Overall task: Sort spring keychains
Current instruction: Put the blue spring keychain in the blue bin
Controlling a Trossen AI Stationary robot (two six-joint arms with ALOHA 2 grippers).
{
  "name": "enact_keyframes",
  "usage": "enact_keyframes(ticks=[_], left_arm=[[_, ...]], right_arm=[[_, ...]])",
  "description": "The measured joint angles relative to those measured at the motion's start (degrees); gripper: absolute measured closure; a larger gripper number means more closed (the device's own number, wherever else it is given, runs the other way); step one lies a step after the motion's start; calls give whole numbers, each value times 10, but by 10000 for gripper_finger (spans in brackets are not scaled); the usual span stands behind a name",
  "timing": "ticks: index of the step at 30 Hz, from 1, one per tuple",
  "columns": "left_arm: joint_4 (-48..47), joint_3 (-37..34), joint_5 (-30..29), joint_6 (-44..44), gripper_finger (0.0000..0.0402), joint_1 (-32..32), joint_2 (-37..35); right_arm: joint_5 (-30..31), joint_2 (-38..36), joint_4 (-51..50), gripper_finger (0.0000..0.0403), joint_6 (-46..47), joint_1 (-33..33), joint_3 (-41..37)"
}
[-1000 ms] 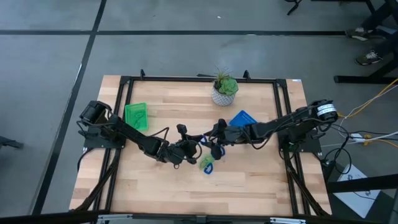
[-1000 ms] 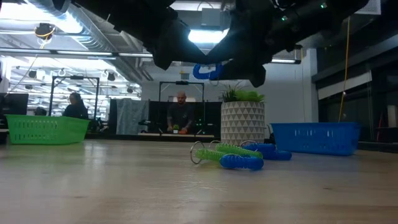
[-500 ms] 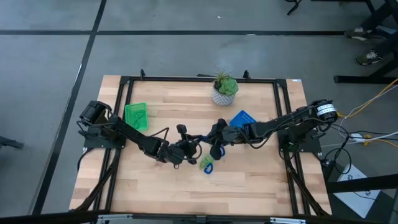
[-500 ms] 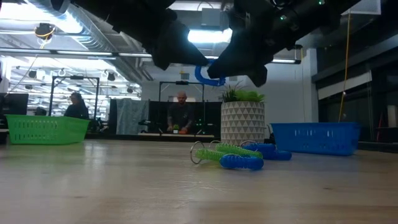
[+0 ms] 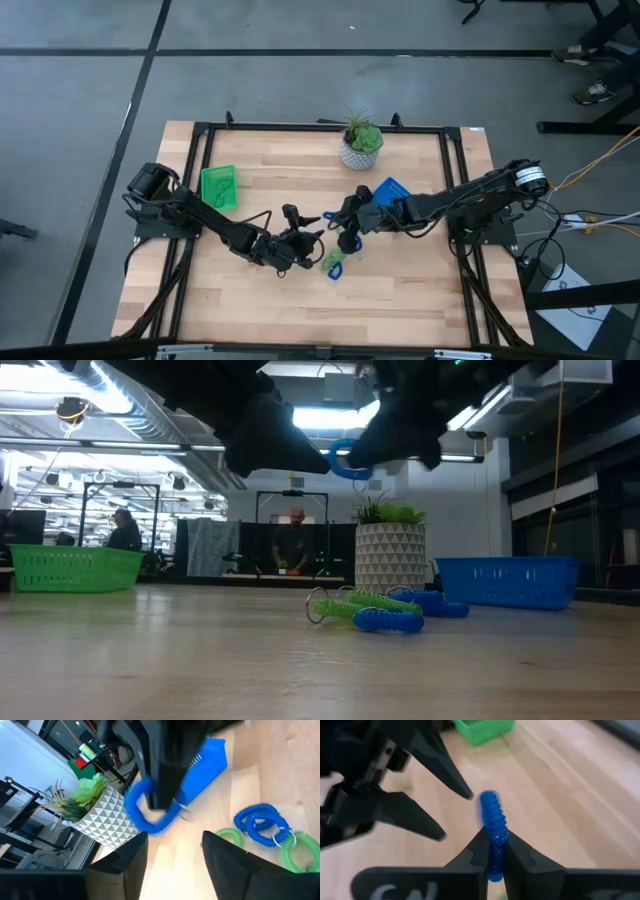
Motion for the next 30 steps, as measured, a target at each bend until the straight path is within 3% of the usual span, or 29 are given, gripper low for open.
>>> enact_keyframes(ticks=[10,14,21,30], left_arm=[[3,0,-25,0,201,-20,-3],[2,0,-21,-14,206,-20,-3],[-4,0,18,-53,212,-20,-3],[-32,0,54,-92,211,-20,-3]], right_arm=[[233,-25,-257,378,91,105,77],[299,-41,-326,372,153,135,85],[353,-51,-386,376,235,163,85],[357,-51,-512,375,362,157,83]])
